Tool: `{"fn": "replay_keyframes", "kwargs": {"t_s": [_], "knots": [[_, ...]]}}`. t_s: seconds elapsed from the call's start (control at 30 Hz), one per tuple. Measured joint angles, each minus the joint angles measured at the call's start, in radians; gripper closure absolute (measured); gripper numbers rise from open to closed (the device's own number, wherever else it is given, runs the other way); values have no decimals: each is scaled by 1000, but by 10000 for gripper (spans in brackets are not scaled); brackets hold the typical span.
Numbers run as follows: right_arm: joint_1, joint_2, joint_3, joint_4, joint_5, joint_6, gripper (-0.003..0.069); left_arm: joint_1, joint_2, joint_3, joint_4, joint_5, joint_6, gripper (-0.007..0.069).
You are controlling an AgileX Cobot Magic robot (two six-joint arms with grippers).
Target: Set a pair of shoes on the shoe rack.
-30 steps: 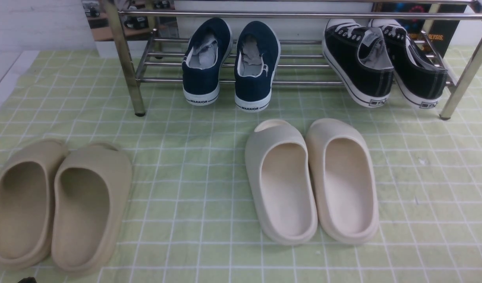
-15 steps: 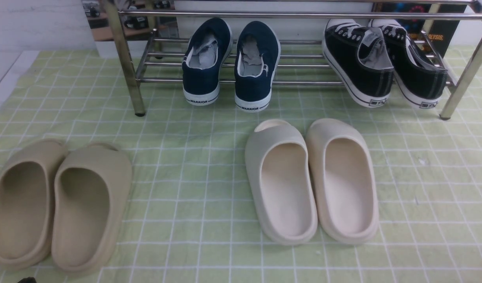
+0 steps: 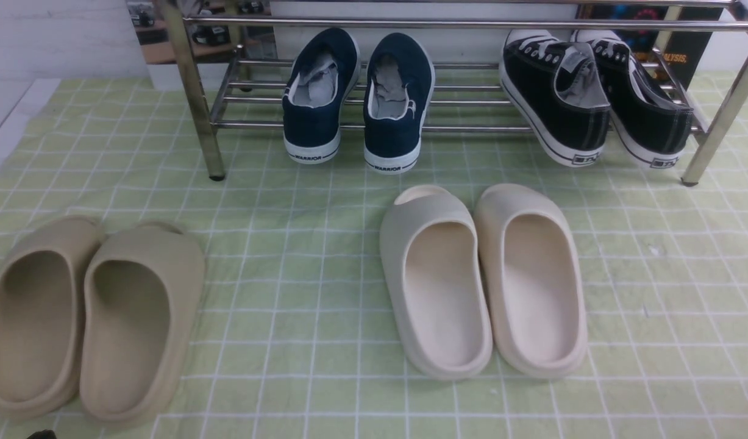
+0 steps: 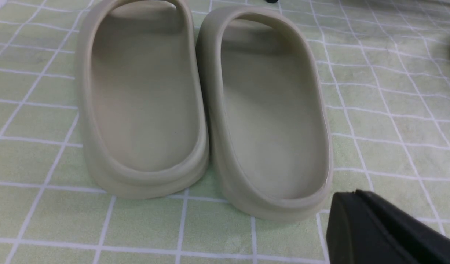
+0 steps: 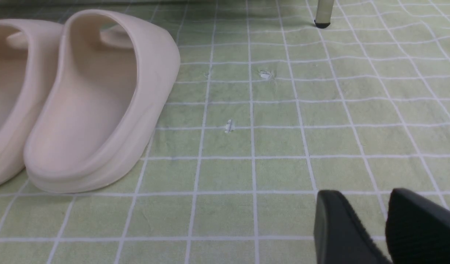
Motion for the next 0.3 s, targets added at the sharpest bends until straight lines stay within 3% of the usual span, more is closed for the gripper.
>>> {"fn": "replay_keyframes", "kwargs": {"t_s": [0.3], "knots": [[0,0,0,0,0,0,419,0,0,0,0,0,0,600]]}}
